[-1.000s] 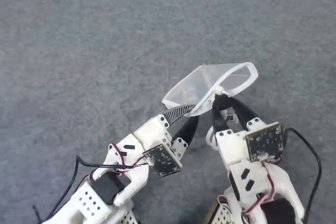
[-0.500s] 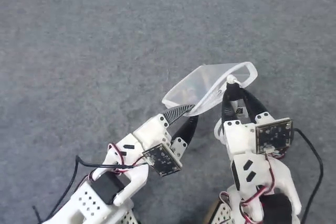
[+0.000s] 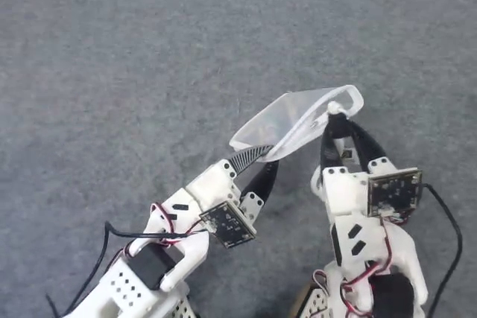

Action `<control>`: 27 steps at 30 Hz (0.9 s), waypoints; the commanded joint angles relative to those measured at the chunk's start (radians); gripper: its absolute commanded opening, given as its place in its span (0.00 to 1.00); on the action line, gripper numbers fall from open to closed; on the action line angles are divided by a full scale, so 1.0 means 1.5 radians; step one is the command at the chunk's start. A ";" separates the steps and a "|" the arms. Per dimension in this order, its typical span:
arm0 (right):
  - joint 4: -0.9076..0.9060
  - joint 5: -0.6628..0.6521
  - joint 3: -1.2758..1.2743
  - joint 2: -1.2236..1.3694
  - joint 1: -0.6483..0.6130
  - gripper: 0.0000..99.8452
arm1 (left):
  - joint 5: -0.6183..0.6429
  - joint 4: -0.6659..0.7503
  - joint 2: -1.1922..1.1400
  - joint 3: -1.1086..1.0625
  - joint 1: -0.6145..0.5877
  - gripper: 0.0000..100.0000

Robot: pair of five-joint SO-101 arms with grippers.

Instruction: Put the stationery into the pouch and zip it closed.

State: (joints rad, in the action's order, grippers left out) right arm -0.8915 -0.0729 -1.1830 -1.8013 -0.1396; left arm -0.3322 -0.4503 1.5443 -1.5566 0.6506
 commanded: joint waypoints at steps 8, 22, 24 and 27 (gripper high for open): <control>0.128 0.005 -0.063 -0.009 0.053 0.01 | -0.005 -0.016 0.004 0.016 -0.025 0.01; 0.144 0.011 -0.065 -0.009 0.123 0.01 | -0.006 -0.097 0.004 0.053 -0.026 0.01; 0.144 0.011 -0.065 -0.009 0.128 0.01 | -0.006 -0.097 0.004 0.053 -0.033 0.01; 0.143 0.011 -0.065 -0.009 0.128 0.01 | -0.005 -0.097 0.005 0.059 -0.054 0.01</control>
State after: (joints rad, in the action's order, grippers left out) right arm -0.7150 -0.0698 -1.2935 -1.7998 0.0061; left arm -0.3322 -0.5669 1.5443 -1.4968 0.6291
